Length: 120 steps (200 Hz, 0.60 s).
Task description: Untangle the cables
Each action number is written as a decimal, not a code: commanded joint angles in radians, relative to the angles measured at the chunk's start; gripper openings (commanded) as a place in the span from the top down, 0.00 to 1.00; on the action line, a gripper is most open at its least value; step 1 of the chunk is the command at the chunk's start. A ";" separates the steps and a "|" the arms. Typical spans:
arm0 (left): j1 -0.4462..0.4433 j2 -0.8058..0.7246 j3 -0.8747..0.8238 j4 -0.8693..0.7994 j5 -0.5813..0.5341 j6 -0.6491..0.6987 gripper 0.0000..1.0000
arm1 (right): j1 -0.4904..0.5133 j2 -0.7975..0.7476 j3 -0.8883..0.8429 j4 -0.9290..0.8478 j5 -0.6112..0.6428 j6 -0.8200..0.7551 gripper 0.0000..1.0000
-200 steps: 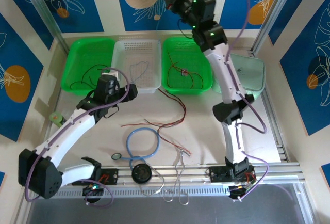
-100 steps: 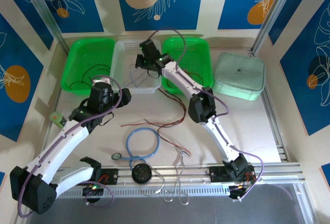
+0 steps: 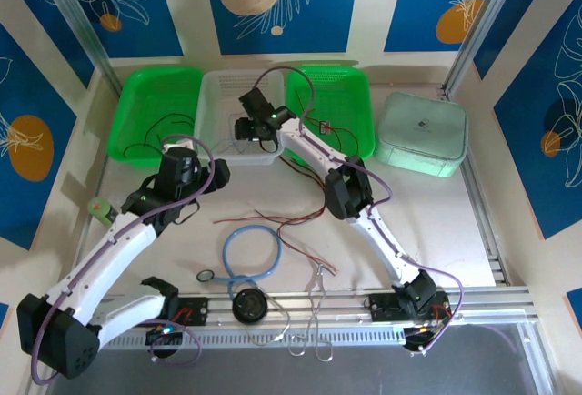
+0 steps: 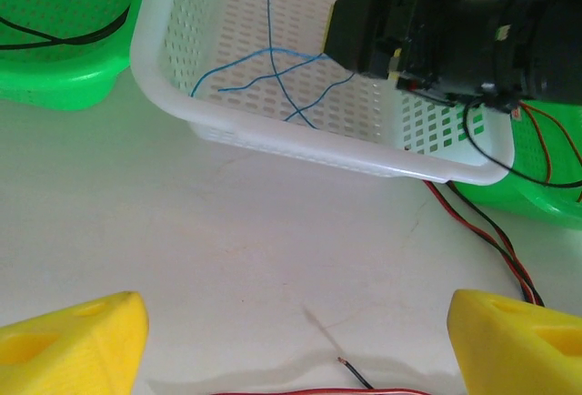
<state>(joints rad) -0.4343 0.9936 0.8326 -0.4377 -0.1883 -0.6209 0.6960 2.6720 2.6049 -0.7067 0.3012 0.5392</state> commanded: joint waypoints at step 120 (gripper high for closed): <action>-0.031 0.045 0.025 -0.040 0.130 -0.054 0.14 | -0.104 -0.741 -0.540 -0.134 -0.074 -0.196 0.18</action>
<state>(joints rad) -0.4385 1.0317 0.8330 -0.4576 -0.1230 -0.6540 0.5953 2.0892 2.3123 -0.8207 0.2878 0.3985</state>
